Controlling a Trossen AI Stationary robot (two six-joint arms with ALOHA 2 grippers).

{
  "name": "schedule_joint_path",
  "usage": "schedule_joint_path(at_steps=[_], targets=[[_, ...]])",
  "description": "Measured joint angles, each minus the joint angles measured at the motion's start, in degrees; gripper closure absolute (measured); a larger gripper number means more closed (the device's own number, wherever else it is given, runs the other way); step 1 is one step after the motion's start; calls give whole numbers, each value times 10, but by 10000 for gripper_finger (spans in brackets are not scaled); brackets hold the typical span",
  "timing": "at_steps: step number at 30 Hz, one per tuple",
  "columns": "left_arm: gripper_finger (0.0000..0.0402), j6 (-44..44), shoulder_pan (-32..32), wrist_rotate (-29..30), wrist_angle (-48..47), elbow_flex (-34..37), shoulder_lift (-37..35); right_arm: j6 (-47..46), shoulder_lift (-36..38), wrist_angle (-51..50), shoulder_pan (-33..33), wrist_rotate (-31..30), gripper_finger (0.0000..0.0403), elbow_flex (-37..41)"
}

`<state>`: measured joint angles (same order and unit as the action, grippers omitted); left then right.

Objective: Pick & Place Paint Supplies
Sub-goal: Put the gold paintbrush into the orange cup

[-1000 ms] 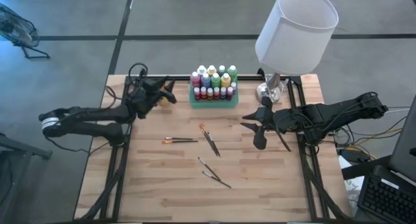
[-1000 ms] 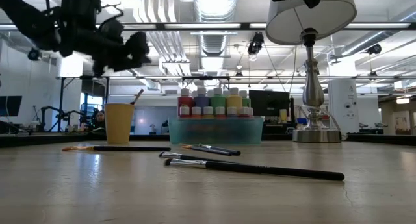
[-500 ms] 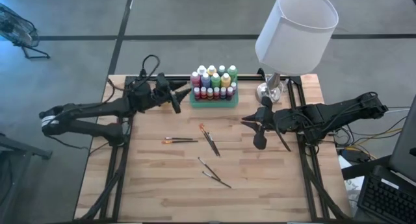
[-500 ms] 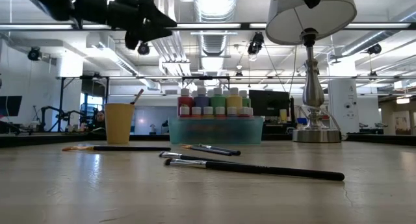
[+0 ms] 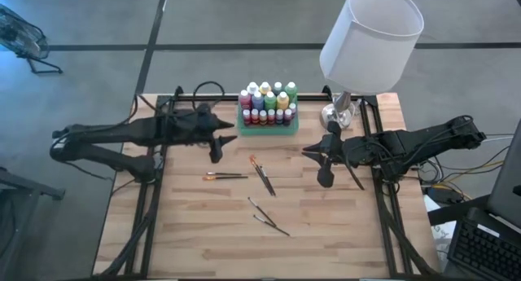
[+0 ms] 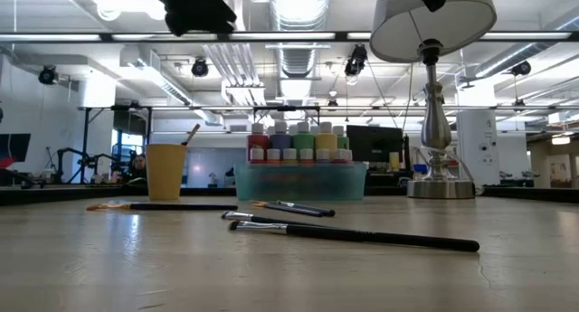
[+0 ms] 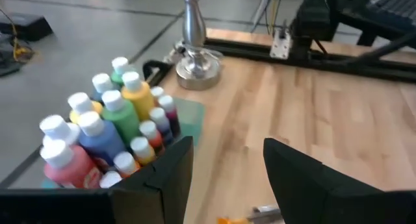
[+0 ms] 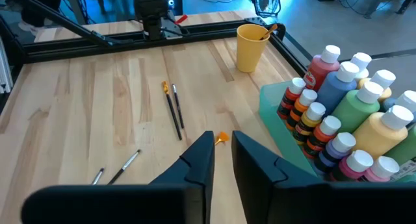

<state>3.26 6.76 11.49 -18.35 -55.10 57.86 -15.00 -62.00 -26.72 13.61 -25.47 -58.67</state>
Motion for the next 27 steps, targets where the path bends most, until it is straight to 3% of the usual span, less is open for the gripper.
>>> schedule_joint_path(at_steps=[8, 15, 20, 27], targets=[[209, 89, -99, 72, -159, -19, 0, 0, 0, 0, 0, 0, 328, 0], [209, 227, -162, 77, -319, -18, 6, 0, 0, 0, 0, 0, 303, 0], [209, 291, -206, 80, -349, 6, 11, 0, 0, 0, 0, 0, 287, 0], [209, 316, -227, 69, -358, 74, 12, 0, 0, 0, 0, 0, 266, 0]])
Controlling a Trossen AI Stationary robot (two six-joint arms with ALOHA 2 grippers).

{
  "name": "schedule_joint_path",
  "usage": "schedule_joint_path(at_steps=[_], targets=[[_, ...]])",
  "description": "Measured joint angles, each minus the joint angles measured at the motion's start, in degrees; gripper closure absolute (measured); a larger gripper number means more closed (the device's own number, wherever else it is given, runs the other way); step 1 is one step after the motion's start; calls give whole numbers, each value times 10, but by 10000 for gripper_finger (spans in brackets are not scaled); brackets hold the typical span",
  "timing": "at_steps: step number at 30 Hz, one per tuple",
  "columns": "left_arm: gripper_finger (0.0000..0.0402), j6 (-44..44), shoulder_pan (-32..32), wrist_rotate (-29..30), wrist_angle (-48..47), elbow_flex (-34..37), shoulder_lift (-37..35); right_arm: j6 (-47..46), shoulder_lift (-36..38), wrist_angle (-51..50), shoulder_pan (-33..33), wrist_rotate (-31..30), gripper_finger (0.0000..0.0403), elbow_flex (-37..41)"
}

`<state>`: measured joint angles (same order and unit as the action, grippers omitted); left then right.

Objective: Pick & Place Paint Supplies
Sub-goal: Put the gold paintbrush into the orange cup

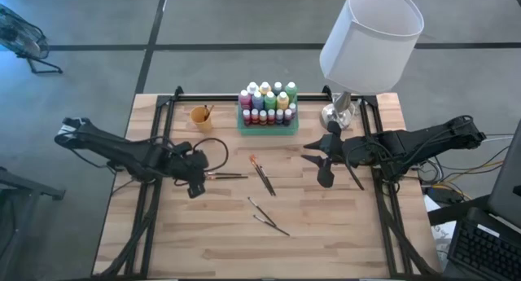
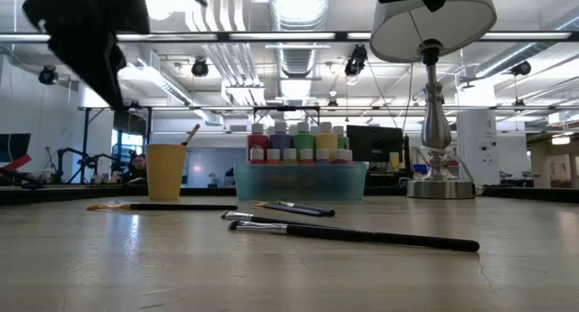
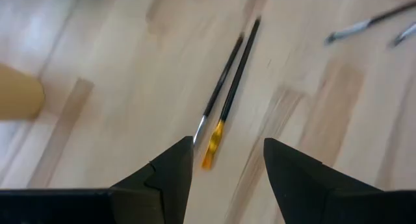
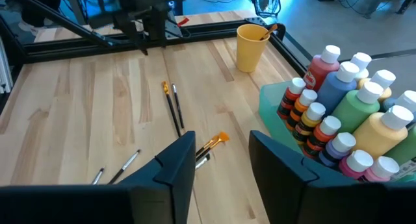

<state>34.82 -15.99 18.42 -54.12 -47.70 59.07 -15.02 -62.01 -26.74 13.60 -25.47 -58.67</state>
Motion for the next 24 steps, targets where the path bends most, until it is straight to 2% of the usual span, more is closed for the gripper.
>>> schedule_joint_path(at_steps=[6, 12, 24], targets=[[209, -2, 0, -22, 7, 52, 8, 0, 0, 0, 0, 0, 248, 0], [209, -28, 0, -62, 71, 100, 11, 0, 0, 0, 0, 0, 231, 0], [209, -37, 3, -64, 121, 136, 11, 0, 0, 0, 0, 0, 203, 0]])
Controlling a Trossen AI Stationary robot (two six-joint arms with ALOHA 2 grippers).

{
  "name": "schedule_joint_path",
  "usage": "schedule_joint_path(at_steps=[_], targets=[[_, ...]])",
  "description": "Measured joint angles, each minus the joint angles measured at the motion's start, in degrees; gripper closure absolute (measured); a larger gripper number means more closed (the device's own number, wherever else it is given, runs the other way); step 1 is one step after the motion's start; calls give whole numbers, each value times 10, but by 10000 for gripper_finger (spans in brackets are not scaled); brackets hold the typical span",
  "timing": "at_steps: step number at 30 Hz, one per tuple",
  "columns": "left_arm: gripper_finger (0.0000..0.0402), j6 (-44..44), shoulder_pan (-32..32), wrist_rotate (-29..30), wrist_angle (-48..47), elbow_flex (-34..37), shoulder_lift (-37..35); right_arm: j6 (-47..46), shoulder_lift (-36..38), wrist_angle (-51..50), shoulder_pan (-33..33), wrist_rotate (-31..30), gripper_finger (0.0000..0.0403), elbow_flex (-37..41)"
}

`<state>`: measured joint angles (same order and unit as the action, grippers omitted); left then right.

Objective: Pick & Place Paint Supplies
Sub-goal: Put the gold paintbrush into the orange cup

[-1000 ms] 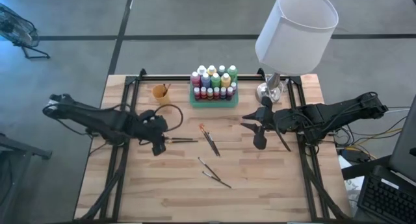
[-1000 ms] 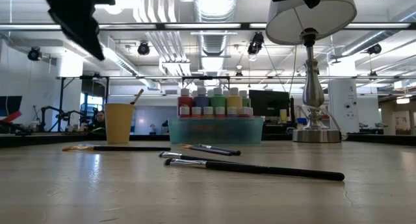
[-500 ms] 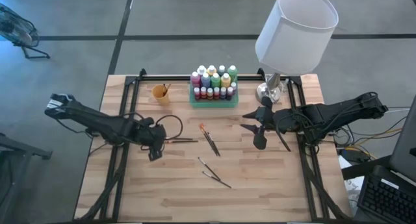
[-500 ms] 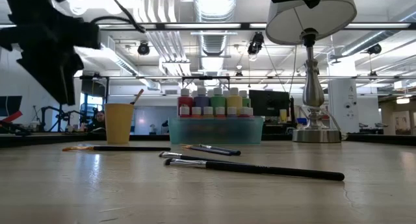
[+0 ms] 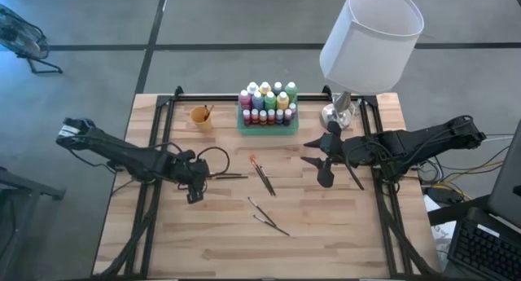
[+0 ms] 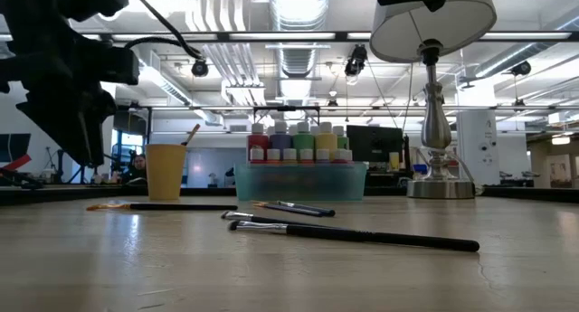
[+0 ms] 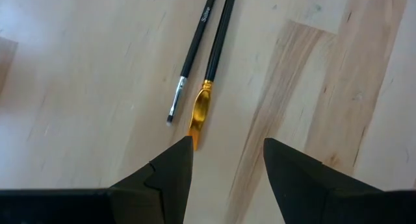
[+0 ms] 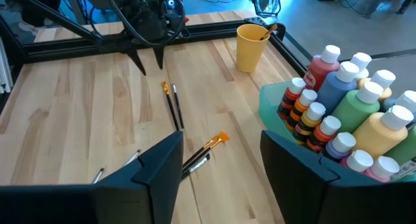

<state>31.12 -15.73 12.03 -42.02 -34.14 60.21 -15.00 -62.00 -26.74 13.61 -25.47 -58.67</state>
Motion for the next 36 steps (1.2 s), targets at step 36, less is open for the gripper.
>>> schedule_joint_path(at_steps=[36], targets=[[235, -43, 75, -38, 107, 54, 140, 0, 0, 0, 0, 0, 116, 0]])
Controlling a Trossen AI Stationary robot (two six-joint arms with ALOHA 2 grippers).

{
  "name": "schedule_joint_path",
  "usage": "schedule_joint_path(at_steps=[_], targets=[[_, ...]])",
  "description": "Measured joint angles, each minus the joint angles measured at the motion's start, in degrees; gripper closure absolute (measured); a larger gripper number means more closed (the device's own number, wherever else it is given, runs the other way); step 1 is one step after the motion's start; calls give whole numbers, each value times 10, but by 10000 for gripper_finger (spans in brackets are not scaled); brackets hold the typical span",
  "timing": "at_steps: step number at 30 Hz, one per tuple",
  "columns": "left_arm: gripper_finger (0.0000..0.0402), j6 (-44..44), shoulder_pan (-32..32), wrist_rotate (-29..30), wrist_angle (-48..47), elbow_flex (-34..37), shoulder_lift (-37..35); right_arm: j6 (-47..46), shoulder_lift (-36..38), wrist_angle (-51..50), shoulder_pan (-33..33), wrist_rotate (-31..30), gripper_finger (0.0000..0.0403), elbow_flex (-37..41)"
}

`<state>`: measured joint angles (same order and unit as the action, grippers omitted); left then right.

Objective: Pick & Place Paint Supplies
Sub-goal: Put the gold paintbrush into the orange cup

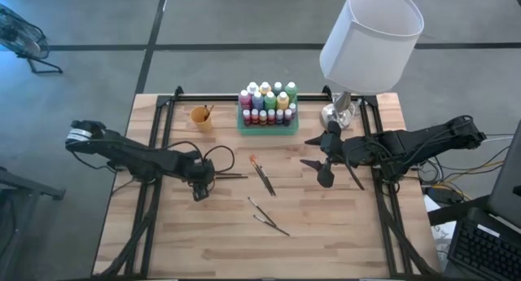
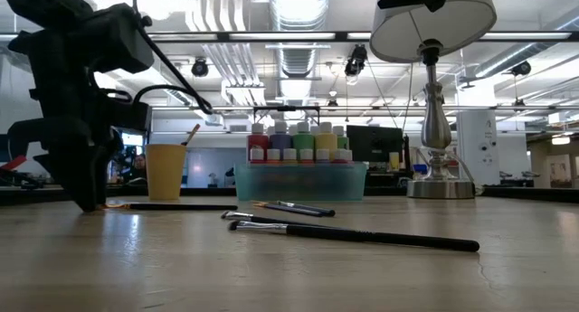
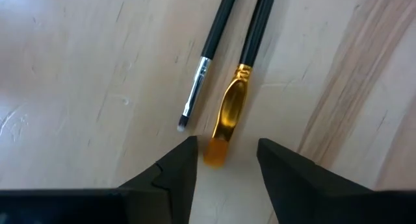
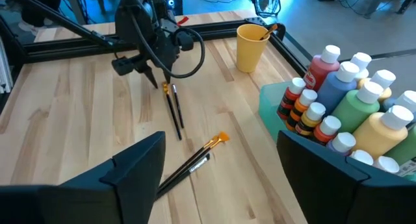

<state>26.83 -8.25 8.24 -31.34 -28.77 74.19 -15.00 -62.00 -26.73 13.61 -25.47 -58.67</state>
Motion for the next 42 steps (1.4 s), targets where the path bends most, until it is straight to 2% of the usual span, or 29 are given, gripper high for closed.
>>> schedule_joint_path(at_steps=[21, 26, 31, 38, 42], targets=[[391, -17, 0, -40, -5, 0, -2, 0, 0, 0, 0, 0, 47, 0], [394, -35, 0, -46, -7, 1, -2, 0, 0, 0, 0, 0, 42, 0], [397, -60, 0, -50, -15, -14, -3, 0, 0, 0, 0, 0, 53, 0], [400, -76, -1, -59, -40, -82, -3, 0, 0, 0, 0, 0, 75, 0], [400, -94, -1, -30, -85, -137, -3, 0, 0, 0, 0, 0, 88, 0]])
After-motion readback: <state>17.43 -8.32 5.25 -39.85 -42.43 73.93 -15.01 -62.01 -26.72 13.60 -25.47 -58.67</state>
